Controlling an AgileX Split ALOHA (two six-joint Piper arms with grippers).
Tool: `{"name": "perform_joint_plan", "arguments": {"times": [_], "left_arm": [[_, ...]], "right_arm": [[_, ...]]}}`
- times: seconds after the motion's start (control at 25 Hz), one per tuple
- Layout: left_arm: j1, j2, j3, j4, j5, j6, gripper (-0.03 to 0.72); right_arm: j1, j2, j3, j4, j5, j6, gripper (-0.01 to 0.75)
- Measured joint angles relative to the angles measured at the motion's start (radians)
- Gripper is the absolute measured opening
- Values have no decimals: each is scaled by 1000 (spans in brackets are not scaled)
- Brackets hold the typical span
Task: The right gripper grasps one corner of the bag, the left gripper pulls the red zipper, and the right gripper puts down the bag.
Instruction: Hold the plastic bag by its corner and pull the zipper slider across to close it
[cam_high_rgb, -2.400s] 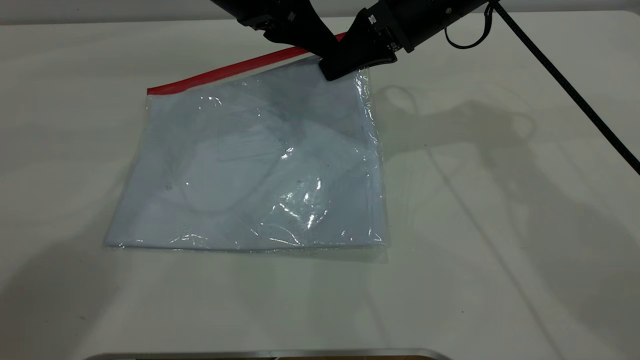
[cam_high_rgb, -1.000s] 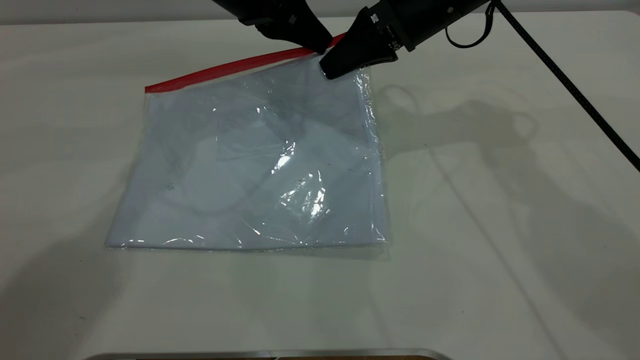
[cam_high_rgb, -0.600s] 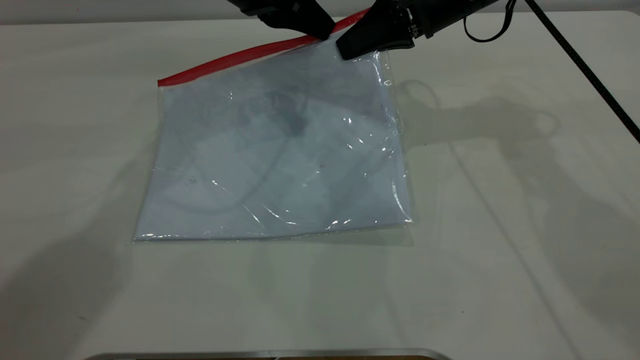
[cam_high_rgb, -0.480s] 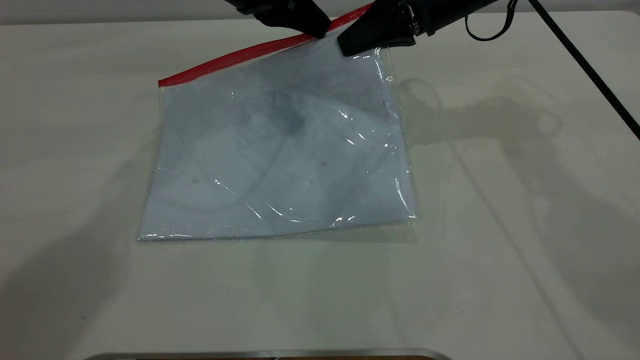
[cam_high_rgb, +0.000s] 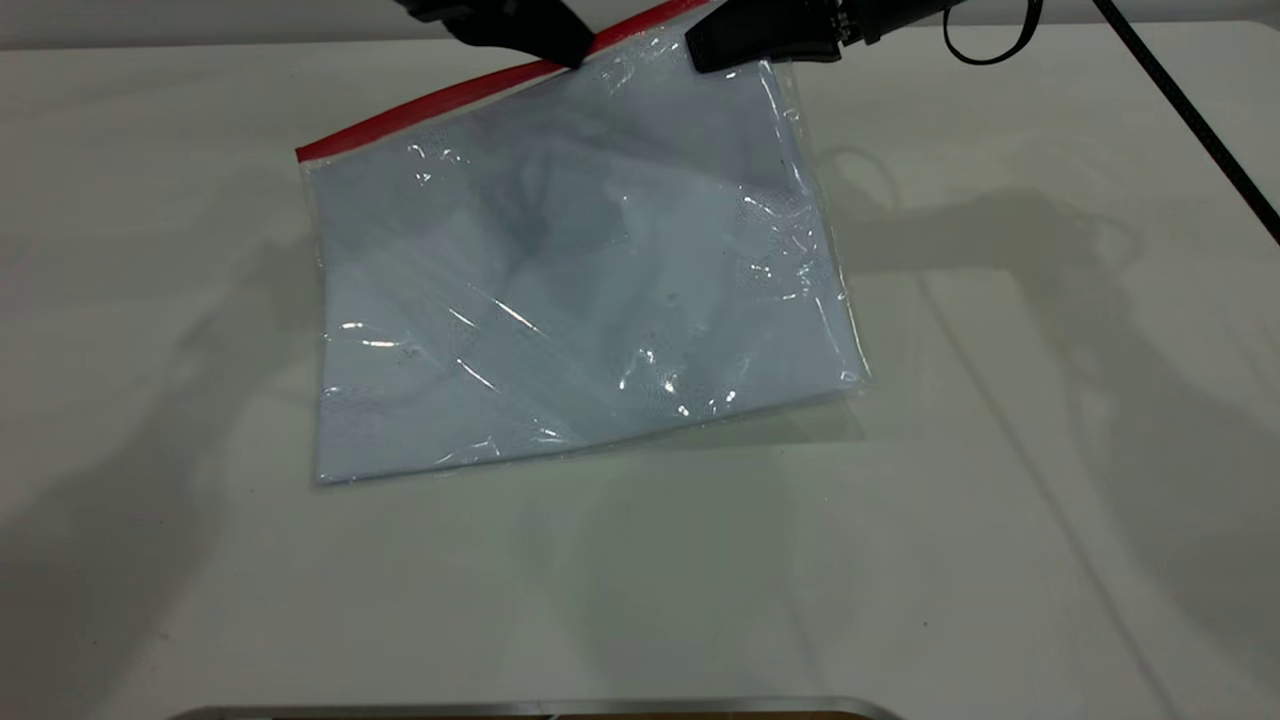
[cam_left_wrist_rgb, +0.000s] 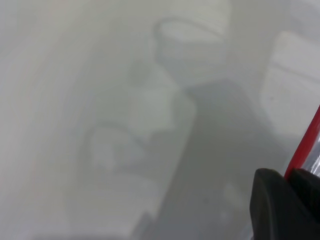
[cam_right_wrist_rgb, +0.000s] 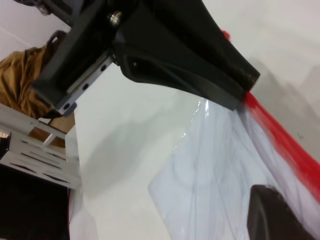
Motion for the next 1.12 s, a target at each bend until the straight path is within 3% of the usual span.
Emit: {"name": "perform_joint_plan", "arguments": {"times": [0.68, 1.12], "left_arm": [[117, 0, 0, 290, 11, -157, 57], [240, 0, 0, 331, 89, -198, 60]], "right_arm": [[0, 0, 0, 9, -23, -11, 33], [0, 0, -1, 28, -43, -15, 33]]}}
